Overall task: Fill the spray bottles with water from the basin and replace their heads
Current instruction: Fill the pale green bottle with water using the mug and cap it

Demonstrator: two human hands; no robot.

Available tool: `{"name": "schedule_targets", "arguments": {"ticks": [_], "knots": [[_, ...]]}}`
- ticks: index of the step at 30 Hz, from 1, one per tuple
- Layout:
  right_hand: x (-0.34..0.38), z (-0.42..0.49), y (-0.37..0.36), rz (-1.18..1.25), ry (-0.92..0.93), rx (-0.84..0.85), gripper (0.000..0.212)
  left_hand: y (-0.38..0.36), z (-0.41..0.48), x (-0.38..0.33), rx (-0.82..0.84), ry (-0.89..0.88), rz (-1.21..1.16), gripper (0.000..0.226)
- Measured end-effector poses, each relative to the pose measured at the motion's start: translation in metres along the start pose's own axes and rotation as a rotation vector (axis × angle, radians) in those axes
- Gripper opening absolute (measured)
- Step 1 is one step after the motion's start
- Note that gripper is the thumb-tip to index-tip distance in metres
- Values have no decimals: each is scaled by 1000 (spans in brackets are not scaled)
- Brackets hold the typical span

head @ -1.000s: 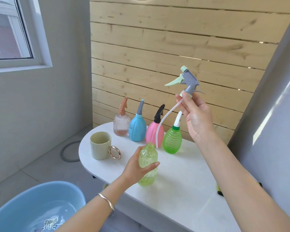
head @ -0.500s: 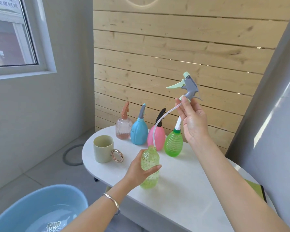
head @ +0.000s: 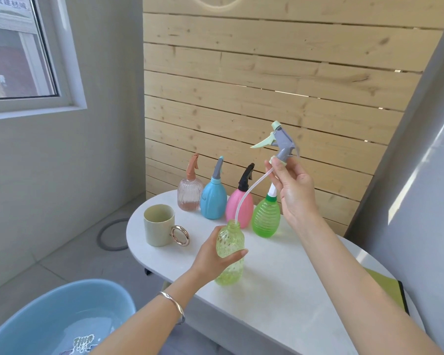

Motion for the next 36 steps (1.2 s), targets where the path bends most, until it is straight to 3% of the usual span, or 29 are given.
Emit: {"name": "schedule_targets", "arguments": {"ticks": [7, 13, 18, 28, 36], "knots": [[-59, -25, 3, -471, -119, 166, 31, 0, -1, -1, 1, 8, 14, 56], [-89, -42, -5, -534, -151, 380, 38, 1, -2, -1, -4, 17, 20, 56], [-93, -40, -3, -556, -158, 392, 39, 2, -2, -1, -1, 29, 22, 55], [-106, -36, -6, -899, -182, 532, 34, 0, 2, 2, 16, 22, 18, 59], [-99, -37, -3, -889, -36, 384, 30, 1, 5, 12, 136, 64, 49, 72]]}}
Point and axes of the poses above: each hand's wrist, its own z-axis towards the middle knuckle, its own y-axis out of the back of the hand, x = y × z, the point moved 10 cm from there along z, towards the middle knuckle, and after that the axes turned 1 degree about -y, right-handed, at the moved point
